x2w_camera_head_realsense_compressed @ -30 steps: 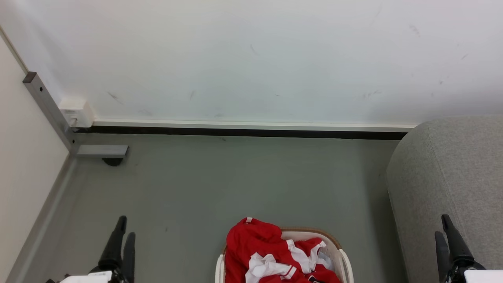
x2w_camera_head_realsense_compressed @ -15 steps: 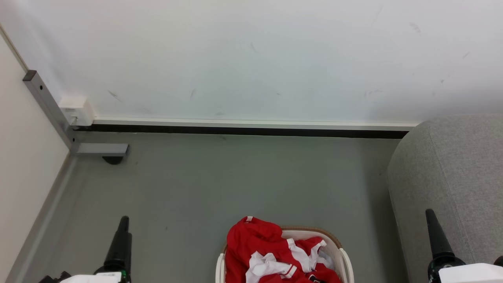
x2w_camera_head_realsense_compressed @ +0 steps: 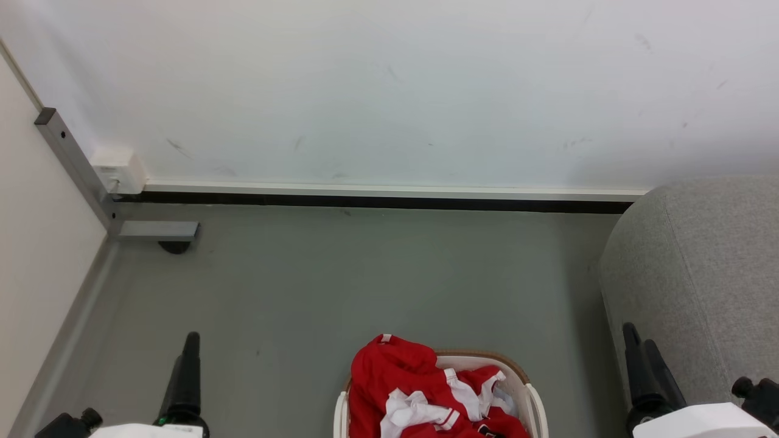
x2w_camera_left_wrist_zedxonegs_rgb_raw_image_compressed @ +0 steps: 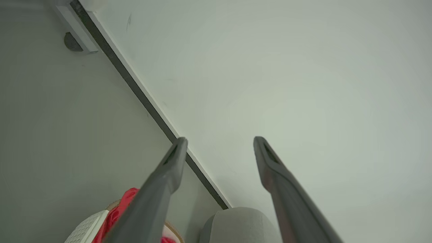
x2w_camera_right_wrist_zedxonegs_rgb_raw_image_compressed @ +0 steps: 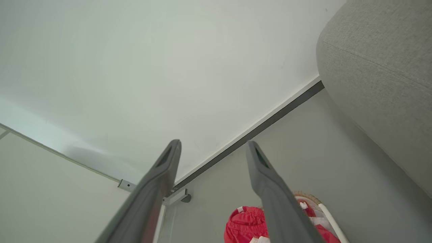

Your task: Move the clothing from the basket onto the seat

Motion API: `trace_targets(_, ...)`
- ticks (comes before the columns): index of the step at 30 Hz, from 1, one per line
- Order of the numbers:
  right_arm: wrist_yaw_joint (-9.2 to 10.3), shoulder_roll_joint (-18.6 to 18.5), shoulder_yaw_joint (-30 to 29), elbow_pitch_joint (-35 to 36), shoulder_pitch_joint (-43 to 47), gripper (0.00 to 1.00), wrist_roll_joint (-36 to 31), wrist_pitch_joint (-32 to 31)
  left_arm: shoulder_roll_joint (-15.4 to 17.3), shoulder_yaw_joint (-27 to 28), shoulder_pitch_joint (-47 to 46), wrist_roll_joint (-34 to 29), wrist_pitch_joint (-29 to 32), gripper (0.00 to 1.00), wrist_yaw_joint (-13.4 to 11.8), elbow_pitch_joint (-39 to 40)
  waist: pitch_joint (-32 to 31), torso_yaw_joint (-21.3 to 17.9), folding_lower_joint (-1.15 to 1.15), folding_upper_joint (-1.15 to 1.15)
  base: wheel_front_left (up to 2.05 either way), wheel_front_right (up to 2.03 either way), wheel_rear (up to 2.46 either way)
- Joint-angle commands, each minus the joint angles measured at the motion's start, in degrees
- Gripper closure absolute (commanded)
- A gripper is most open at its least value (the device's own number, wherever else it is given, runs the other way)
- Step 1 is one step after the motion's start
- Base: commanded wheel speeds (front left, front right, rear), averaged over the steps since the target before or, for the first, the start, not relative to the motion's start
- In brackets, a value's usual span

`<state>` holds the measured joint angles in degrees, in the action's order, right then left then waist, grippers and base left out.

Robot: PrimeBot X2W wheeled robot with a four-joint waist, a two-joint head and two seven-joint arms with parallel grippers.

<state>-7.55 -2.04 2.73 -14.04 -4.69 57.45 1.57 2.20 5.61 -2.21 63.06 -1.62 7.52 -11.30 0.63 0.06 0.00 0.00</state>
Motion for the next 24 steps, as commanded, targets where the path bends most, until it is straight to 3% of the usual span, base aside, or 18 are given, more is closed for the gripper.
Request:
trace_targets(1, 0.03, -0.7, 0.7, 0.2, -1.8, 0.0, -3.3, 0.8, 0.5, 0.2, -0.1, -3.6, -0.7, 0.0, 0.0, 1.5, 0.0, -0.1, 0.0, 0.0, 0.0, 0.0, 0.0)
trace_targets(15, 0.05, -0.8, 2.1, -1.5, -2.5, 0.0, -16.6, 3.7, 0.7, -0.9, 1.5, -19.5, -3.7, 0.0, 0.0, 4.5, 0.2, -0.5, 0.0, 0.0, 0.0, 0.0, 0.0)
trace_targets(24, 0.05, -0.8, 2.1, -2.2, -2.5, 0.0, -23.2, 5.3, 0.7, 0.1, 2.1, -26.6, -5.3, 0.0, -0.2, 5.6, 0.3, -0.8, 0.0, 0.0, 0.0, 0.0, 0.0)
